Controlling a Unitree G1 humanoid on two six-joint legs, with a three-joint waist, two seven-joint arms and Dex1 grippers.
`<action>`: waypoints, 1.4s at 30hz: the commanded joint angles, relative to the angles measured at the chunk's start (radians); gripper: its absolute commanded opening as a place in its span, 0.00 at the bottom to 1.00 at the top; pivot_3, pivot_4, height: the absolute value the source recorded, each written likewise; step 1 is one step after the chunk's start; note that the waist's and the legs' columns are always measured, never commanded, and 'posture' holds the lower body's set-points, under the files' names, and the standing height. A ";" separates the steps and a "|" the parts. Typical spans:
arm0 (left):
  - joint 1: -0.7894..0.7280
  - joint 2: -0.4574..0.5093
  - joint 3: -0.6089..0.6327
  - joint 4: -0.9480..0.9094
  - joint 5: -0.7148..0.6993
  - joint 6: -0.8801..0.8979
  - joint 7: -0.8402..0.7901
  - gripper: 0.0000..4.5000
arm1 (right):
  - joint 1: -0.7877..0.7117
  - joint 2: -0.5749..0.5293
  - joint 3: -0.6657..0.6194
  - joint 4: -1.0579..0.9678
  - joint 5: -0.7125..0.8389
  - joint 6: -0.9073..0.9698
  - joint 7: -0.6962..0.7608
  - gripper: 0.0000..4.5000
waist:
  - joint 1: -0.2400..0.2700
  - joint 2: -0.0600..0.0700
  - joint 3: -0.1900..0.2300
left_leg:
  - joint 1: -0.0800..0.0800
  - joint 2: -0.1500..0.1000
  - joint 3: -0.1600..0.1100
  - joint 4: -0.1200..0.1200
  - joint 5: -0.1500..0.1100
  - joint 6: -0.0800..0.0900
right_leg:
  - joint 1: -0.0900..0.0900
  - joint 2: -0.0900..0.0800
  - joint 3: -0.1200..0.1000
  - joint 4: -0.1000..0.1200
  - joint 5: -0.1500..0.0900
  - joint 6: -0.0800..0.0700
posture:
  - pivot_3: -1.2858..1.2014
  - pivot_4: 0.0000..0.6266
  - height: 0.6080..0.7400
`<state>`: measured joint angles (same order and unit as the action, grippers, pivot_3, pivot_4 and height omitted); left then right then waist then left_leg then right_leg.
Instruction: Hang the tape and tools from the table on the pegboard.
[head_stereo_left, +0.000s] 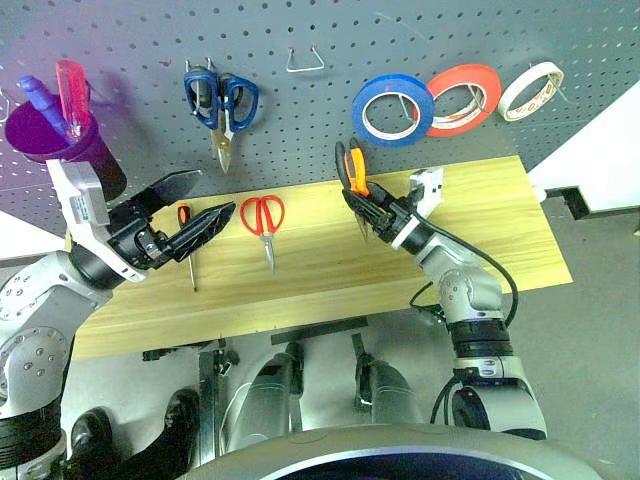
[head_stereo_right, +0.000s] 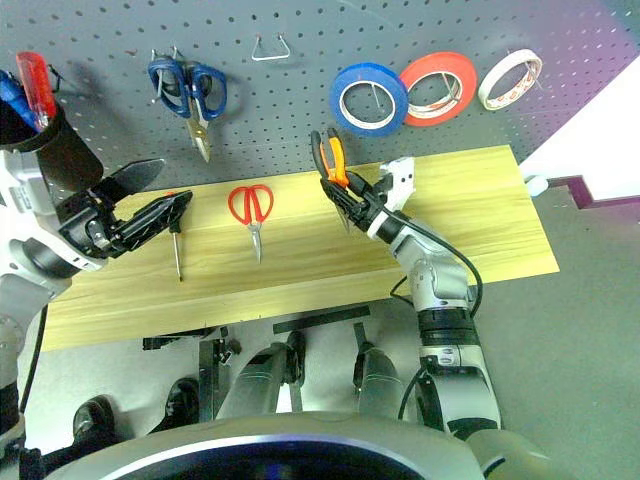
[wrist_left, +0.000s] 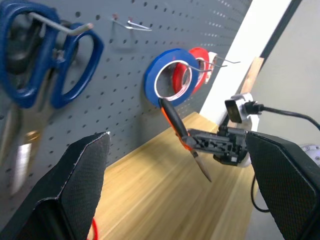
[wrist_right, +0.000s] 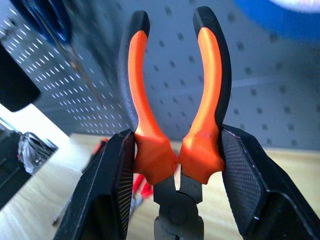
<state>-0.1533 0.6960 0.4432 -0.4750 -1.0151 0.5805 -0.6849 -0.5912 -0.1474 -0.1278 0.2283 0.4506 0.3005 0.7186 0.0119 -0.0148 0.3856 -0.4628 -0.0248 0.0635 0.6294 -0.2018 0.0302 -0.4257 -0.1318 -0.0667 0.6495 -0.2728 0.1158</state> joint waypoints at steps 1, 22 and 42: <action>0.006 0.011 0.017 -0.040 -0.032 0.006 0.003 1.00 | -0.023 -0.005 -0.005 -0.077 0.029 -0.052 0.026 0.47 | 0.000 0.000 -0.001 | 0.000 0.000 0.000 0.000 0.000 0.000 | 0.000 0.000 0.000 0.000 0.000 0.000 | 0.55 0.44 1.00; 0.020 0.014 0.022 -0.033 -0.005 -0.015 -0.019 1.00 | -0.162 -0.020 0.007 -0.190 0.051 -0.063 -0.006 0.47 | 0.000 -0.012 -0.030 | 0.000 0.000 0.000 0.003 0.000 0.000 | 0.001 0.001 0.000 0.002 0.000 -0.001 | 0.54 0.37 1.00; 0.103 0.036 0.106 -0.099 -0.034 -0.017 0.023 1.00 | -0.506 0.043 -0.011 0.202 -0.033 -0.358 -0.063 0.47 | 0.000 -0.017 -0.057 | 0.001 0.003 -0.001 0.004 0.002 -0.002 | 0.001 0.005 0.000 0.004 0.002 -0.003 | 0.57 0.32 1.00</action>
<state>-0.0629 0.7249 0.5126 -0.5352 -1.0354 0.5809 -0.6669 -1.0489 -0.1169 -0.1276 0.4286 0.4205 0.0020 0.6614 0.0120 -0.0315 0.3283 -0.4620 -0.0209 0.0625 0.6334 -0.1999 0.0280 -0.4246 -0.1267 -0.0668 0.6536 -0.2710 0.1129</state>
